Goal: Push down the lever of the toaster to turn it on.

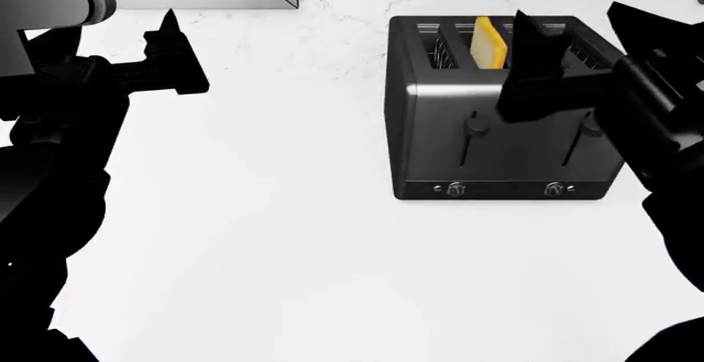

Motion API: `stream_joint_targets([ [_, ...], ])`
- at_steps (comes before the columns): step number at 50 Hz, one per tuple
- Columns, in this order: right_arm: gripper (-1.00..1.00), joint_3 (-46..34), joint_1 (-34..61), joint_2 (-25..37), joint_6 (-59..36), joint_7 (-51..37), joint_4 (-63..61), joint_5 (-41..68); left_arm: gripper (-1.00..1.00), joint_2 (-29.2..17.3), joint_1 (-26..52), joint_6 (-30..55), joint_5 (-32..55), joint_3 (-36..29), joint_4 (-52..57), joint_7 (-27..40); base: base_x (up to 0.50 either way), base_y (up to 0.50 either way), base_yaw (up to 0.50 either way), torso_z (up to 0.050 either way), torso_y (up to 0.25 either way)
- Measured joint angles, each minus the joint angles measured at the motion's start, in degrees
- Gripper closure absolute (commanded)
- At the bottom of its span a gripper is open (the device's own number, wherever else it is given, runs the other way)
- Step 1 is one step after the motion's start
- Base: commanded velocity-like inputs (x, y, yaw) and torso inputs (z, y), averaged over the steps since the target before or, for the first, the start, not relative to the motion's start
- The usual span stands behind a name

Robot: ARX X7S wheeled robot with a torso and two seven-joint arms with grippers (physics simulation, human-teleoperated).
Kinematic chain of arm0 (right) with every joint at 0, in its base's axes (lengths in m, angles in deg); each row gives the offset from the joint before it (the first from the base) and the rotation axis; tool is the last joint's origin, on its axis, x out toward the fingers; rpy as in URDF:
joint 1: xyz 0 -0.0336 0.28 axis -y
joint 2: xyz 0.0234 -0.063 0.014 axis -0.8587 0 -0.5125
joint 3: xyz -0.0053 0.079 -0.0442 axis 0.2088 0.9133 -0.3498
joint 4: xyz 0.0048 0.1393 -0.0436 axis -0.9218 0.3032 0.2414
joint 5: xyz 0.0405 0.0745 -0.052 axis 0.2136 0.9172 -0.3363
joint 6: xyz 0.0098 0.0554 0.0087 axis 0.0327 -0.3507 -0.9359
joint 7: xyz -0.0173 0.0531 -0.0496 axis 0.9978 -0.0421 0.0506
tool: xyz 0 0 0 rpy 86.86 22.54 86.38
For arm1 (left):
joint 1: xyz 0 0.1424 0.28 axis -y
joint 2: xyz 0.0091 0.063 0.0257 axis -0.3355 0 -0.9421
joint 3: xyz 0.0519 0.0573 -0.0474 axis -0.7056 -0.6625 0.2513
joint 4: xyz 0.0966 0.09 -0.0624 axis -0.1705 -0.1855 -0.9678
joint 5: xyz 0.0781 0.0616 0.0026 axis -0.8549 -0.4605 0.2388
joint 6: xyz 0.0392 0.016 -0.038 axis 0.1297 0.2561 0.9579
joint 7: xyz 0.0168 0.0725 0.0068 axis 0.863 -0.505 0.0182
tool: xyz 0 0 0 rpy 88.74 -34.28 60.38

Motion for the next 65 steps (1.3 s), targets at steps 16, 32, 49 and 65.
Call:
stream_joint_targets([
  [16, -1.00, -1.18, -0.96, 1.52, 1.07, -6.64, 2.52, 9.75, -1.00, -0.20, -0.01, -0.25, 0.34, -0.16, -0.13, 0.30, 0.00, 0.00, 0.00, 0.000, 0.000],
  [32, -1.00, -3.47, -2.20, 3.33, 2.39, -11.03, 4.82, 15.44, -1.00, -0.35, 0.04, -0.50, 0.64, -0.39, -0.37, 0.63, 0.00, 0.00, 0.00, 0.000, 0.000],
  [49, -1.00, -6.15, -3.12, 4.99, 3.73, -17.24, 7.54, 21.30, -1.00, -0.51, 0.05, -0.47, 1.17, -0.39, -0.42, 1.02, 0.00, 0.00, 0.00, 0.000, 0.000],
  [65, -1.00, -9.42, -4.00, 6.13, 6.64, -27.38, 10.98, 29.02, -1.00, -0.68, -0.06, -0.48, 1.67, -0.43, -0.40, 1.35, 0.00, 0.00, 0.00, 0.000, 0.000],
])
